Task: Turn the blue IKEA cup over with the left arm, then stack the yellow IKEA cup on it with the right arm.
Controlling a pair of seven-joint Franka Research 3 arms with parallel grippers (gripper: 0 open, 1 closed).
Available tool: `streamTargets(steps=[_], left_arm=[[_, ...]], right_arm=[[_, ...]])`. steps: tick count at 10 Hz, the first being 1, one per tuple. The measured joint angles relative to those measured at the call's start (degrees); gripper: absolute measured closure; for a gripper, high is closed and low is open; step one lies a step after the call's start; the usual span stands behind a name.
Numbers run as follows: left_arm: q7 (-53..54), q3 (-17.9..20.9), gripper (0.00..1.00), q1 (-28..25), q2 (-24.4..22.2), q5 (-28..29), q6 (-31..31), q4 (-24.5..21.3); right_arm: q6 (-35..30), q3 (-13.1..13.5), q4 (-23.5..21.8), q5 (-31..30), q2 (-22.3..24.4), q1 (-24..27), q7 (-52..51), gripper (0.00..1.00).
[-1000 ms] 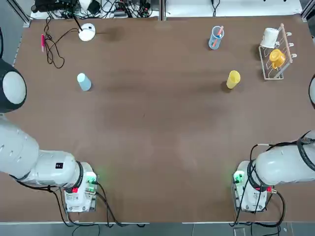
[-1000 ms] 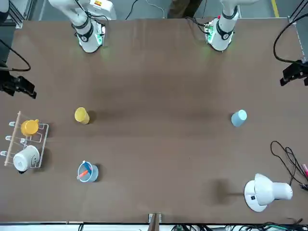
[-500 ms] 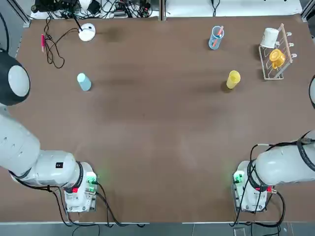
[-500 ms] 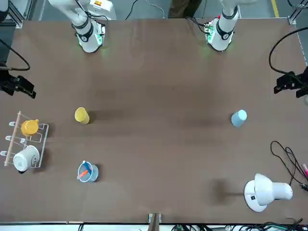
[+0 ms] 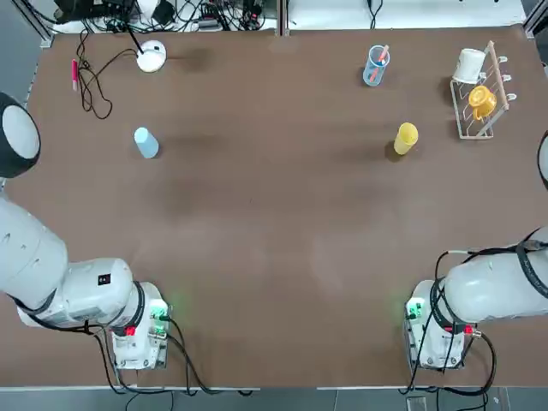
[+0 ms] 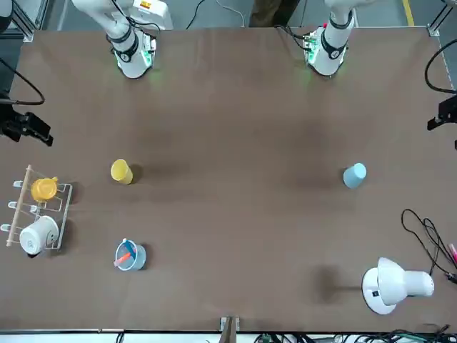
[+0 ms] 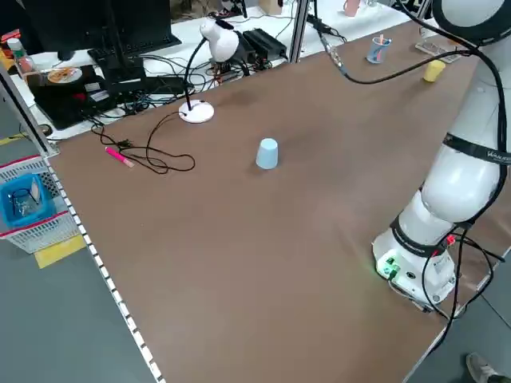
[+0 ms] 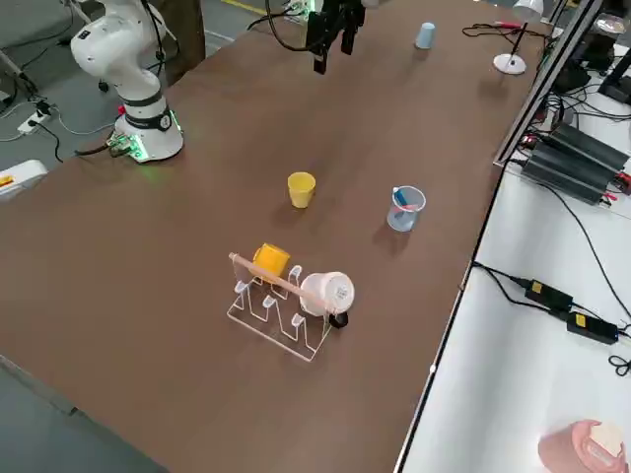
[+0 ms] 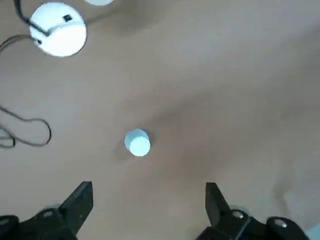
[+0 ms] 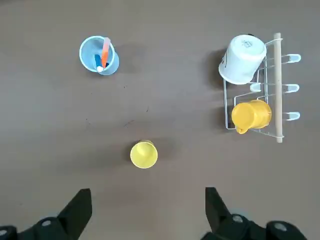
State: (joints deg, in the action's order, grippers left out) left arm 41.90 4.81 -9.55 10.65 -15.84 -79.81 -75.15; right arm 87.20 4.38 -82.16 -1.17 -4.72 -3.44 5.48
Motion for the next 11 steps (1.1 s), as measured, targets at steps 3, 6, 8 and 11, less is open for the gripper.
streamTargets(steps=[3,6,8,11], left_arm=[[18.43,0.05,0.01,-5.86,0.63,-5.33,0.15,-1.45],[31.7,0.06,0.02,-11.11,2.75,-11.86,1.46,-4.48],[38.15,0.04,0.01,-15.29,7.15,-17.48,5.71,-5.26],[47.31,-0.03,0.01,-18.85,14.37,-18.75,6.84,-5.39]], right_arm=[[0.08,-0.1,-0.01,0.01,0.0,-0.12,0.0,0.0],[0.53,-0.13,-0.02,0.05,0.0,-0.2,0.0,0.0],[0.69,-0.16,-0.03,0.05,0.0,-0.24,0.0,0.0],[1.52,-0.18,-0.04,0.06,0.0,-0.34,0.0,0.0]])
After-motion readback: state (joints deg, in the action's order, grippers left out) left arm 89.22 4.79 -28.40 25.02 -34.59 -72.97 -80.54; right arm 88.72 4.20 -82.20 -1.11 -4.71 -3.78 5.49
